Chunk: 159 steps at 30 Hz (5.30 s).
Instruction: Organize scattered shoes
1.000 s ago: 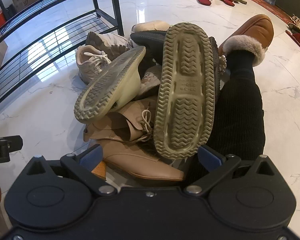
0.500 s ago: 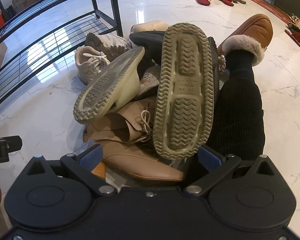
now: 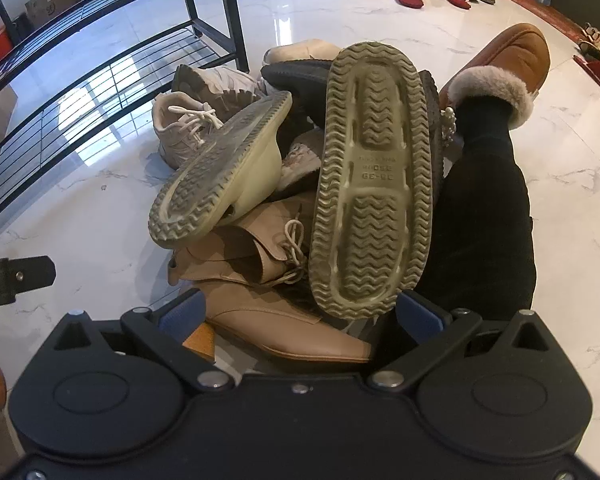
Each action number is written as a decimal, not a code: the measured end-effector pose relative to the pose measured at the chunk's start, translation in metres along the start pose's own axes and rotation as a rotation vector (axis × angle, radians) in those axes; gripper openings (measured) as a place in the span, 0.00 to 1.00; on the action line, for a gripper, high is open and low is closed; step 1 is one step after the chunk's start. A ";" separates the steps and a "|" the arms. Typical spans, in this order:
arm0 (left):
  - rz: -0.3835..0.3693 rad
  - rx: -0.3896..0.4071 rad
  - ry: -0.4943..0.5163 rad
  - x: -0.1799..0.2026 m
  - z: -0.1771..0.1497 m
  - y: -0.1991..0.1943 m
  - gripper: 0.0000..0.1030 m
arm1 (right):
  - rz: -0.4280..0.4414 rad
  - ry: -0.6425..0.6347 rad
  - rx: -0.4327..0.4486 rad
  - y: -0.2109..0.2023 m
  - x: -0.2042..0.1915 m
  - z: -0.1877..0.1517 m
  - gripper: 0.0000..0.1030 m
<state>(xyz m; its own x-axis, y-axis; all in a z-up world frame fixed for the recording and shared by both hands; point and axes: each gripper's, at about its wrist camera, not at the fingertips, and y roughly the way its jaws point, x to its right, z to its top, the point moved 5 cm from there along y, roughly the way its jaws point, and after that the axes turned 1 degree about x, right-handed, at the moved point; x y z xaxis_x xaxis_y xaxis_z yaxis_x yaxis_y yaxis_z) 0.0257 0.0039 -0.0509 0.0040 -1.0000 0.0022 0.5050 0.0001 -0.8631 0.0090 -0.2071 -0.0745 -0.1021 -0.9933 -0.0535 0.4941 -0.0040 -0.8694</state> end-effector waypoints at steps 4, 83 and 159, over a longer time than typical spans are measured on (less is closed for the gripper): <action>0.021 0.043 0.047 0.010 0.005 0.003 0.99 | 0.007 0.010 0.002 0.001 0.003 0.001 1.00; -0.412 -0.101 0.018 0.108 0.077 0.153 0.99 | -0.026 0.061 0.107 0.032 0.063 0.034 1.00; -0.148 0.099 0.485 0.115 0.035 0.118 0.65 | -0.025 0.149 0.166 0.002 0.092 0.030 1.00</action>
<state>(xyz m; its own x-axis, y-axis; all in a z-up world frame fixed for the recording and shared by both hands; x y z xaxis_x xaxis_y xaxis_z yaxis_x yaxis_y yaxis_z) 0.1161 -0.1106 -0.1342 -0.4627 -0.8763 -0.1344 0.5496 -0.1646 -0.8191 0.0269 -0.3017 -0.0665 -0.2365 -0.9647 -0.1159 0.6237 -0.0593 -0.7794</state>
